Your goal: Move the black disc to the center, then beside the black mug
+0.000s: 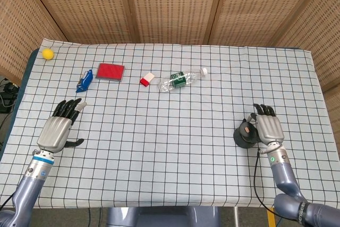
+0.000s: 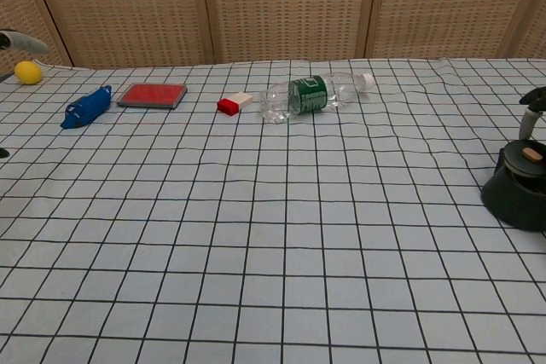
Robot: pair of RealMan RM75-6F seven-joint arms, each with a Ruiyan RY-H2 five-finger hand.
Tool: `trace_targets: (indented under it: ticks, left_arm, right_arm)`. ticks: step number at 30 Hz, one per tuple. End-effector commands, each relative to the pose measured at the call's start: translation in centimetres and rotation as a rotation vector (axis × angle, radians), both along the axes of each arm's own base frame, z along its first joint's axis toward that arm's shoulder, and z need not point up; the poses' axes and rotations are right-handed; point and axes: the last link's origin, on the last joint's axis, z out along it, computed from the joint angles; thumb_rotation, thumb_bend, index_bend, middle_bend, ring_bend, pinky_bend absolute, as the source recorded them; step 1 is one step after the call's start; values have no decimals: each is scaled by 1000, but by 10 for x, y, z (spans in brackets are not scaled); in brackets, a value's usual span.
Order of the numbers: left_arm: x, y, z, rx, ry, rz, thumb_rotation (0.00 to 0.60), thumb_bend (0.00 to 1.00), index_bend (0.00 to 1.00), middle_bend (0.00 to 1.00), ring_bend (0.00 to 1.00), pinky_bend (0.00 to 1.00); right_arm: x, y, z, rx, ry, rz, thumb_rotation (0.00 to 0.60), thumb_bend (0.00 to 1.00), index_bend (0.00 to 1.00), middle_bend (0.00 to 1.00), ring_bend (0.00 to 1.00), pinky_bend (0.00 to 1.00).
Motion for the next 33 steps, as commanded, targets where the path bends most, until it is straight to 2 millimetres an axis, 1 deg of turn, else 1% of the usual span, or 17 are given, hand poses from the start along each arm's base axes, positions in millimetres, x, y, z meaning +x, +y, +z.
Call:
trace_targets:
  ticks: [1, 22, 24, 30, 33]
  left_arm:
    - [0, 0, 0, 1, 0, 2, 600, 70, 0, 0, 0, 0]
    - [0, -1, 0, -5, 1, 3, 600, 71, 0, 0, 0, 0]
    - [0, -1, 0, -5, 2, 3, 600, 71, 0, 0, 0, 0]
    - [-1, -1, 0, -7, 4, 6, 600, 70, 0, 0, 0, 0]
    - [-1, -1, 0, -8, 5, 6, 600, 71, 0, 0, 0, 0]
  right_arm:
    - [-1, 0, 0, -2, -2, -4, 600, 382, 516, 157, 0, 0]
    - [-2, 6, 1, 9, 2, -8, 600, 382, 512, 157, 0, 0]
    - [-2, 6, 1, 11, 0, -7, 600, 381, 495, 151, 0, 0]
    - [-1, 9, 2, 19, 0, 3, 600, 360, 370, 113, 0, 0]
    - [0, 10, 2, 21, 6, 9, 600, 348, 332, 101, 0, 0]
